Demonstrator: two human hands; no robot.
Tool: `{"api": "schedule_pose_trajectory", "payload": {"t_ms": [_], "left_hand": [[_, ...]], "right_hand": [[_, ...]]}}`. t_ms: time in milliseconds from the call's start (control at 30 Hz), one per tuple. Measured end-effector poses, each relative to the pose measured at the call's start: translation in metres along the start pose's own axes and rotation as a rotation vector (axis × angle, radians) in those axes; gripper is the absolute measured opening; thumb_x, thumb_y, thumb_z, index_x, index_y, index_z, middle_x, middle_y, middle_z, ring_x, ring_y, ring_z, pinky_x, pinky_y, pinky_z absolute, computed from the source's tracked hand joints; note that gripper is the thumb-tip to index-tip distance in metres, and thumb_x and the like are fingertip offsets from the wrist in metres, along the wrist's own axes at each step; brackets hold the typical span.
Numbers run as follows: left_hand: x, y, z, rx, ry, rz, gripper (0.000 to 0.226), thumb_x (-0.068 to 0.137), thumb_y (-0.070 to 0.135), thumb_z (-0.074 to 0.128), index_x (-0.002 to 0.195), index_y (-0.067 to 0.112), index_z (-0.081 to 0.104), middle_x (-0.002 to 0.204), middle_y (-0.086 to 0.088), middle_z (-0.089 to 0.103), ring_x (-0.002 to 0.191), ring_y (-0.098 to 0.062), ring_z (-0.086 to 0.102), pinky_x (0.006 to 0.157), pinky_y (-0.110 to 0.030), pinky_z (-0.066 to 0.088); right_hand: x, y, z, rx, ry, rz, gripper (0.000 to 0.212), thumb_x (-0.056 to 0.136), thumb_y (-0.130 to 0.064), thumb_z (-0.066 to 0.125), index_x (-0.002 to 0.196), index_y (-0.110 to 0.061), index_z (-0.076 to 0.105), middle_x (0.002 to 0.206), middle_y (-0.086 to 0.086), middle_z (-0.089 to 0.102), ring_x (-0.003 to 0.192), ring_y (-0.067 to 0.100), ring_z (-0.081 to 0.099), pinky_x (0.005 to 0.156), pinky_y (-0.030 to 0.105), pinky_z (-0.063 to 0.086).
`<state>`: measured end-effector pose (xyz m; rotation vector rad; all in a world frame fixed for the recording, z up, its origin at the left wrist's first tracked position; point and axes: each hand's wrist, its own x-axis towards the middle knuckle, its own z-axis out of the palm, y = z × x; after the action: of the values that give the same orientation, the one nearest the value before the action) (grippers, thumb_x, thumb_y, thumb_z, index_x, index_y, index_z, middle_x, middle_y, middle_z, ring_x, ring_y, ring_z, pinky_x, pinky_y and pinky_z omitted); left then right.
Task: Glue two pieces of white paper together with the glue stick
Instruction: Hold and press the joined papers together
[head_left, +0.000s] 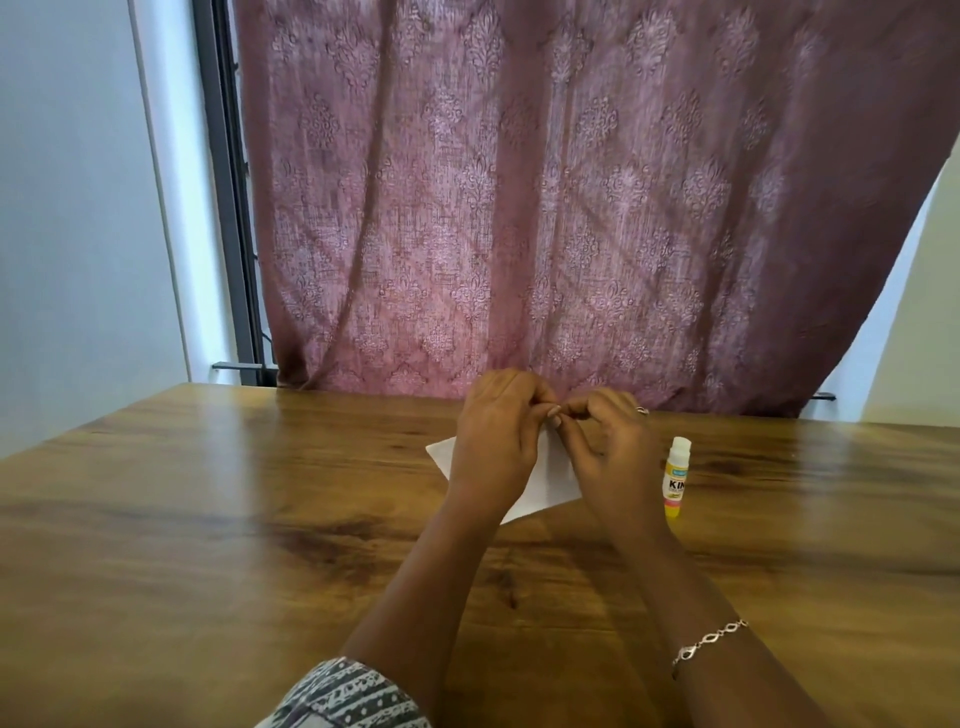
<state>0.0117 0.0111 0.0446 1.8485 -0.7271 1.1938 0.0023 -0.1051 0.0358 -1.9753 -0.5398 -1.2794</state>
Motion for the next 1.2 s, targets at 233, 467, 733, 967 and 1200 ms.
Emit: {"api": "schedule_pose_trajectory", "payload": {"t_ms": [233, 467, 733, 967, 1200], "left_hand": [[-0.002, -0.002, -0.007, -0.077, 0.029, -0.064, 0.02, 0.083, 0.016, 0.046, 0.075, 0.004, 0.06, 0.074, -0.007, 0.061, 0.073, -0.01, 0.046, 0.065, -0.018, 0.032], [0.0, -0.005, -0.015, -0.144, 0.127, -0.221, 0.018, 0.082, 0.017, 0.05, 0.083, 0.003, 0.061, 0.078, 0.0, 0.059, 0.075, -0.016, 0.056, 0.066, -0.014, 0.038], [0.001, -0.008, -0.018, -0.225, 0.173, -0.292, 0.013, 0.081, 0.02, 0.05, 0.083, 0.011, 0.059, 0.074, 0.015, 0.056, 0.069, 0.009, 0.053, 0.064, -0.004, 0.038], [0.001, -0.014, -0.023, -0.295, 0.249, -0.358, 0.007, 0.088, 0.01, 0.053, 0.084, 0.011, 0.058, 0.073, 0.011, 0.057, 0.067, 0.006, 0.052, 0.066, -0.009, 0.039], [0.0, -0.012, -0.022, -0.375, 0.241, -0.419, 0.015, 0.089, 0.009, 0.054, 0.078, 0.018, 0.057, 0.072, 0.009, 0.057, 0.065, 0.002, 0.05, 0.063, -0.015, 0.04]], "right_hand": [[-0.001, 0.003, -0.001, 0.091, -0.102, 0.046, 0.013, 0.079, -0.017, 0.058, 0.074, -0.006, 0.065, 0.075, -0.001, 0.06, 0.076, 0.006, 0.048, 0.069, 0.01, 0.035], [0.0, 0.005, -0.004, 0.085, -0.174, 0.081, 0.015, 0.078, -0.019, 0.057, 0.075, -0.009, 0.066, 0.077, -0.005, 0.059, 0.075, 0.008, 0.049, 0.068, 0.012, 0.035], [0.001, 0.006, -0.007, 0.063, -0.193, 0.076, 0.016, 0.079, -0.019, 0.056, 0.077, -0.006, 0.066, 0.079, 0.005, 0.065, 0.077, 0.016, 0.053, 0.066, 0.02, 0.039], [0.002, 0.012, -0.014, 0.063, -0.198, 0.123, 0.007, 0.081, -0.006, 0.06, 0.076, -0.005, 0.066, 0.08, 0.004, 0.063, 0.078, 0.017, 0.053, 0.068, 0.035, 0.044], [0.003, 0.017, -0.017, 0.077, -0.164, 0.188, 0.006, 0.081, -0.006, 0.062, 0.077, -0.007, 0.066, 0.074, -0.009, 0.058, 0.08, 0.018, 0.054, 0.071, 0.038, 0.045]]}}
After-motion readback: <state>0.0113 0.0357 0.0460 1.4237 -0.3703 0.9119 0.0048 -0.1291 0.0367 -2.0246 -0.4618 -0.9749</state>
